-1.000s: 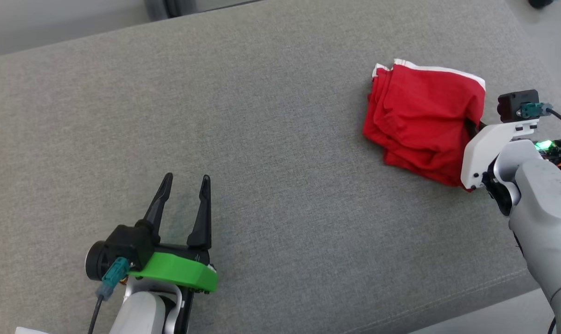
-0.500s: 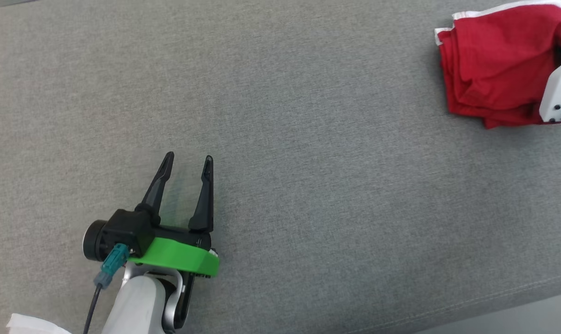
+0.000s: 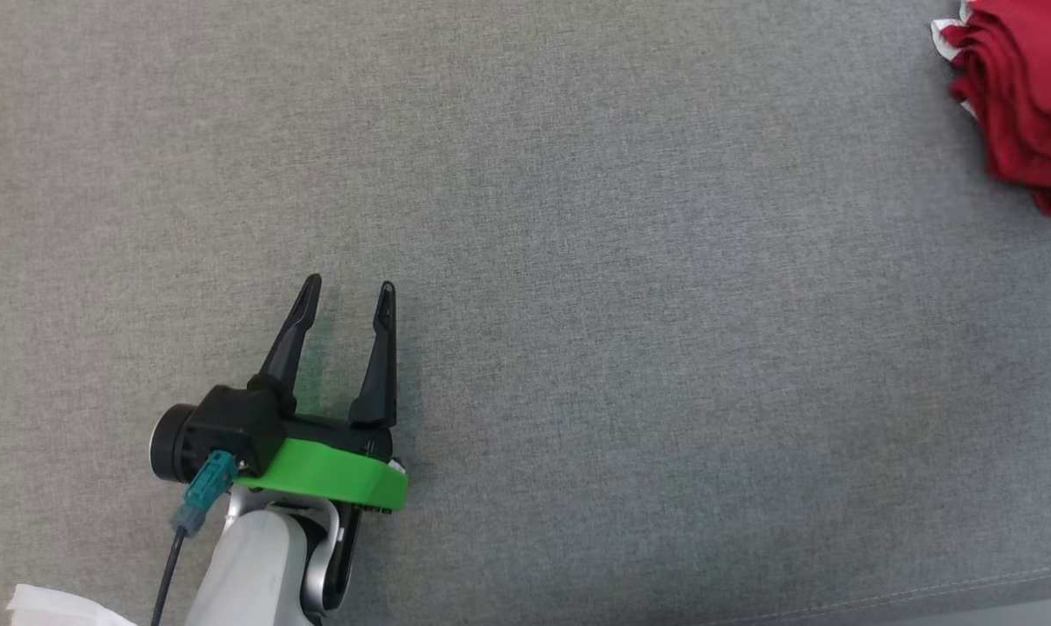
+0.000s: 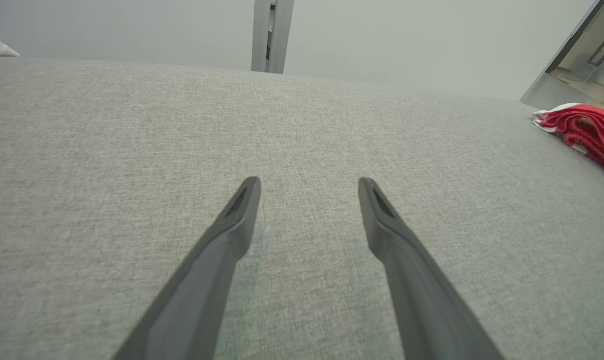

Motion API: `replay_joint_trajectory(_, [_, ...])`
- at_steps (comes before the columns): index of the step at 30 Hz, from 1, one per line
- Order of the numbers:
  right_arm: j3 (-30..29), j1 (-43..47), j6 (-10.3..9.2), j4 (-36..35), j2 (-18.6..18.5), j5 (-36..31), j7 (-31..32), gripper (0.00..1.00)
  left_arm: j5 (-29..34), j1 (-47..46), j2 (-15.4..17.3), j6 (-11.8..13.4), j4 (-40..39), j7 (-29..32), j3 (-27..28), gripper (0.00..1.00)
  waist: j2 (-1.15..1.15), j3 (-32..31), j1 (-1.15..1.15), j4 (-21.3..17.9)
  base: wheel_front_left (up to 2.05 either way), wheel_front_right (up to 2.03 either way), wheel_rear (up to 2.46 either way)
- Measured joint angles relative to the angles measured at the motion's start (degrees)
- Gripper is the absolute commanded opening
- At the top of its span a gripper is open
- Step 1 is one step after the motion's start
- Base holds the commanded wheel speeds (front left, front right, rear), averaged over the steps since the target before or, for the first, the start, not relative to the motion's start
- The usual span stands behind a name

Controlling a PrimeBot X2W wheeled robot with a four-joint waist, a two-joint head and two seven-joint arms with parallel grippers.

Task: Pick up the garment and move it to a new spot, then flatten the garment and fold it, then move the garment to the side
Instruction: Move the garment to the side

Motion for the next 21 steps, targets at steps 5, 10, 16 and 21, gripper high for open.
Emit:
replay_joint_trajectory(5, [-1.1,0.1,0.0,1.7,0.6,-1.6,-2.9,1.0,0.1,0.1,0.0,0.0,0.2,0.0,0.1,1.0,0.0,-1.2,0.0,-0.3,0.0,0.0,0.0])
replay_joint_trajectory(10, [-1.0,0.6,0.0,1.9,3.4,-2.6,-5.7,1.0,0.1,0.6,-0.1,0.0,1.2,0.0,0.1,1.0,0.0,-3.3,0.0,-1.2,0.0,0.0,0.0])
replay_joint_trajectory(16, [0.6,2.4,0.0,1.3,7.6,-2.9,-9.3,1.0,-0.7,0.9,-0.1,0.0,3.3,0.0,1.2,1.0,0.0,-6.7,0.0,-2.1,0.0,0.0,0.0])
replay_joint_trajectory(21, [1.7,5.5,0.0,-0.6,11.3,-2.7,-12.2,1.0,-1.3,1.4,0.1,0.0,5.7,0.0,3.7,1.0,0.0,-10.5,0.0,-2.5,0.0,0.0,0.0])
